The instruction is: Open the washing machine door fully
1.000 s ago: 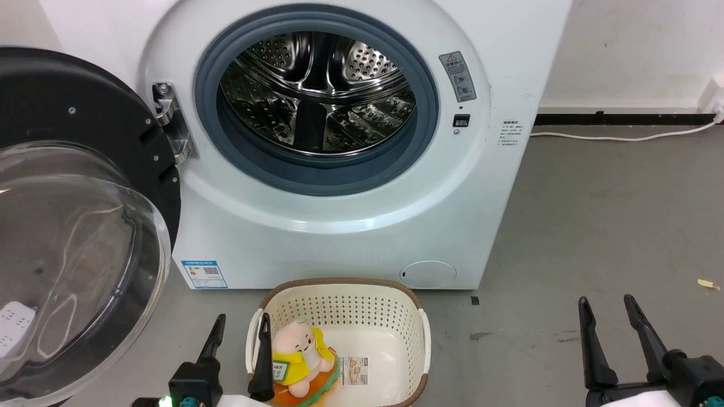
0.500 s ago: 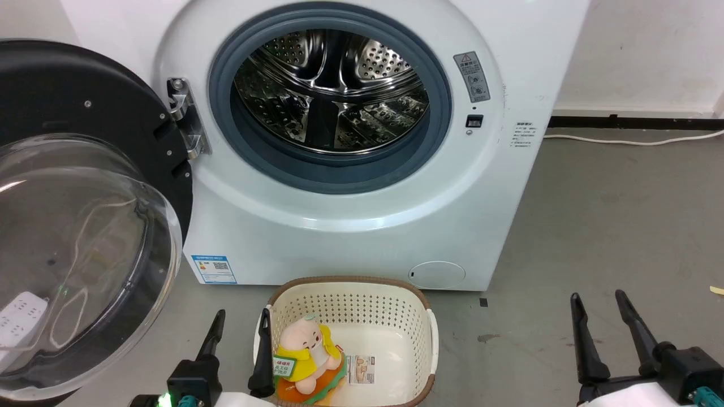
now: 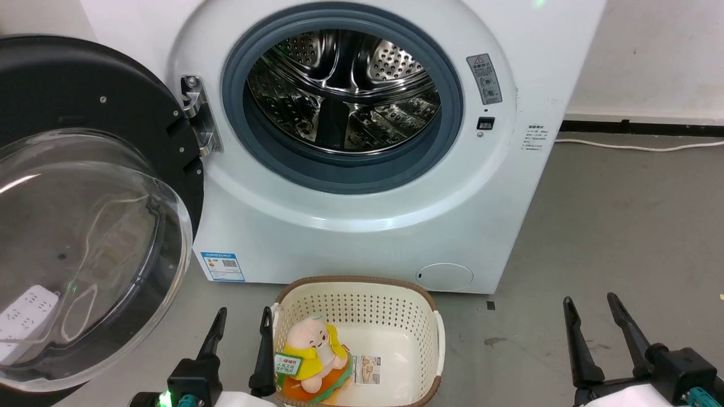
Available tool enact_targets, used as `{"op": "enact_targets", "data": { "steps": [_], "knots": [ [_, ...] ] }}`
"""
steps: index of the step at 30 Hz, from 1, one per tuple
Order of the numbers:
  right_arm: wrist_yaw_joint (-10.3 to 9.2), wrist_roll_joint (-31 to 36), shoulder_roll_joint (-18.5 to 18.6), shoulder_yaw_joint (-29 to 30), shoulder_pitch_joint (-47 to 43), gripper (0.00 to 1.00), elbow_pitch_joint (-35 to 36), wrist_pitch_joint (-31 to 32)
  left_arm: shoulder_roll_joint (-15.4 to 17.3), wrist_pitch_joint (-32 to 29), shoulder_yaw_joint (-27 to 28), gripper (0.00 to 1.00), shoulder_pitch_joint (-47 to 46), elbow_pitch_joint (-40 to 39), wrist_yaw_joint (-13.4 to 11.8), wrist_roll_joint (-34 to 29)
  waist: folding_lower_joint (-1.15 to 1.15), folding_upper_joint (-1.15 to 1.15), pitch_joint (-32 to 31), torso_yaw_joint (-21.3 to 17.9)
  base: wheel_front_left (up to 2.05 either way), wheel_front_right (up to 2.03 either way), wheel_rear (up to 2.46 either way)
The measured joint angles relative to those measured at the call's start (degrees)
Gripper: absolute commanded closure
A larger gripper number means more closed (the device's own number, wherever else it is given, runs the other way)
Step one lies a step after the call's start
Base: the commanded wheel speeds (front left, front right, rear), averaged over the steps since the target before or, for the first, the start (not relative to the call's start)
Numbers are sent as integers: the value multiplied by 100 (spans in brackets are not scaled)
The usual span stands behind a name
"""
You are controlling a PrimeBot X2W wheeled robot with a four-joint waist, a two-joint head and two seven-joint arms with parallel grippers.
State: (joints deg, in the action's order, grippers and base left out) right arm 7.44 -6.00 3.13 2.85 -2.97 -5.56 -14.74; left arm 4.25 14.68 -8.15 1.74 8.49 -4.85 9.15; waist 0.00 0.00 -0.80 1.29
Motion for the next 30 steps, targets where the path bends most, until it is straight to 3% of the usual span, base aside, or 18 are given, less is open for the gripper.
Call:
{"op": "enact_targets", "data": {
  "steps": [8, 9, 30],
  "knots": [
    [0, -1, 0, -11, 0, 0, 0, 0, -26, 0, 38, 0, 1, 5, 60, 2, 0, 0, -11, -2, 0, 0, 0],
    [-1, -1, 0, -12, -1, 100, 1, 2, -24, -2, 37, 100, 1, 5, 67, 3, 0, 0, -11, -2, 0, 0, 0],
    [-1, 57, 0, -33, -2, 100, 44, 162, -19, -185, 111, 100, 2, -84, 100, -59, 0, 0, 1, -19, 0, 0, 0]
  ]
}}
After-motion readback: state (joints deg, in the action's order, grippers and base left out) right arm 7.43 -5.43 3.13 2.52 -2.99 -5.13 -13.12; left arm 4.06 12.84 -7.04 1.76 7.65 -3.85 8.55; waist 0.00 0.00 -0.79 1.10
